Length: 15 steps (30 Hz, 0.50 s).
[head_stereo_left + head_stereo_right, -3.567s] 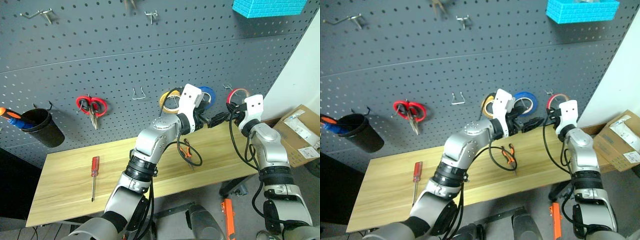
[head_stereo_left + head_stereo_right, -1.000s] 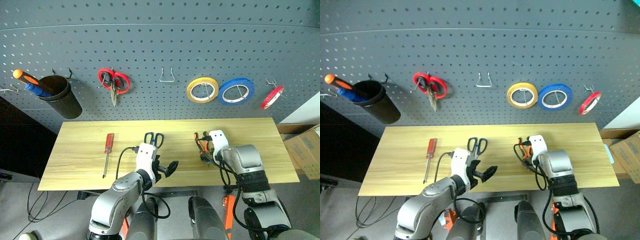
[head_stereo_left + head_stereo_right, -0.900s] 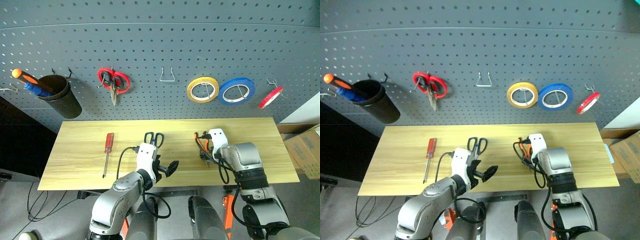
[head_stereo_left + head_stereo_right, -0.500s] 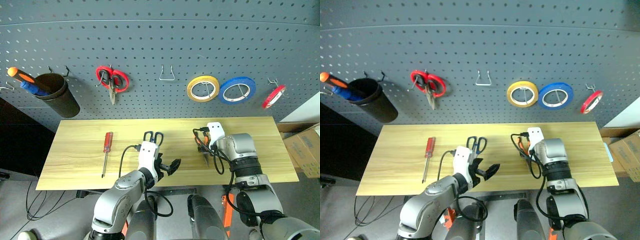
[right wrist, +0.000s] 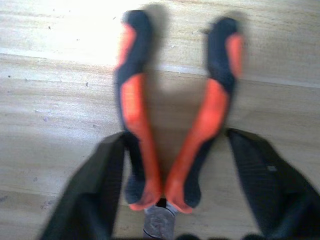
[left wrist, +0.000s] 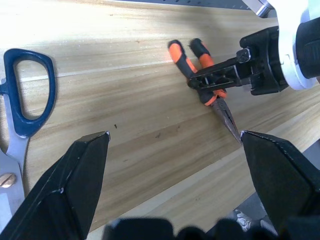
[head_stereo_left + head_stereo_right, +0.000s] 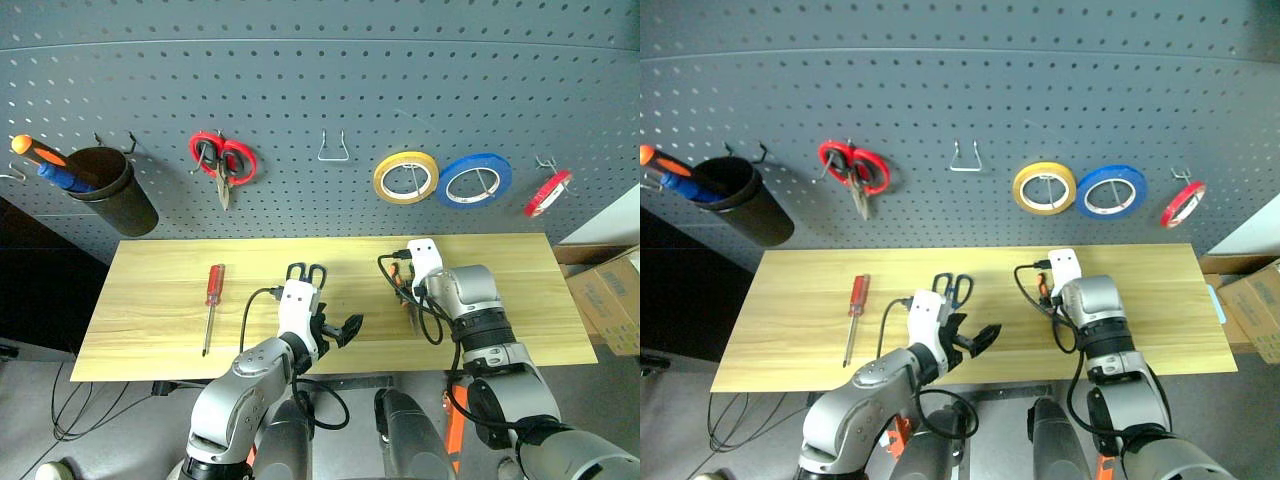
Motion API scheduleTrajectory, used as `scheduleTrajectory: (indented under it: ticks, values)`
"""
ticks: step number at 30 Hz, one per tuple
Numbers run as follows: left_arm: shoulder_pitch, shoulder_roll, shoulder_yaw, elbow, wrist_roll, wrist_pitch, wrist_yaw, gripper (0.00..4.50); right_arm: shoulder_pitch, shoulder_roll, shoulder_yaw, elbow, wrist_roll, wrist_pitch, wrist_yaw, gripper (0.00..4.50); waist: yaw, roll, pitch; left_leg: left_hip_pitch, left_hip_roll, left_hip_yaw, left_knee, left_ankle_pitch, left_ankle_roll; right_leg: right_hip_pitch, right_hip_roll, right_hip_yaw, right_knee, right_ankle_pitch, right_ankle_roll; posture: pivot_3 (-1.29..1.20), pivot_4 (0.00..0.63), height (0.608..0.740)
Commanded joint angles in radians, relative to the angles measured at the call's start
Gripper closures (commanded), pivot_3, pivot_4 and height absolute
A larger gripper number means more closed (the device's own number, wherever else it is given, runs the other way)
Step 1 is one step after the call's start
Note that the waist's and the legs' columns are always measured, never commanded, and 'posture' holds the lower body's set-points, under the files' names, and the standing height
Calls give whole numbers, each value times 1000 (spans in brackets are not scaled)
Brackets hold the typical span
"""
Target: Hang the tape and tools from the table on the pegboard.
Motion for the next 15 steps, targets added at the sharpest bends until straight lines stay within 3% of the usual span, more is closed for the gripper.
scheduleTrajectory:
  ticks: [1,9,15]
  values:
    - [-6,-10,-8,-18,-7,-13,3,0,15,13,-10,26,12,30,4,2315,0,0,0,0,0,0,-1,0,0,0,0,0,-1,0,0,70,353,740]
    - [-26,-17,-12,2,-4,-22,1,0,8,-10,12,22,12,36,34,2315,0,0,0,-1,1,0,-3,0,0,0,0,0,-6,2,-2,58,341,740]
    - [-62,-37,-29,13,-3,-26,1,0,93,-130,138,-146,31,1,200,2315,4,0,0,-4,0,0,-3,0,0,-1,0,-2,-8,1,-1,54,324,740]
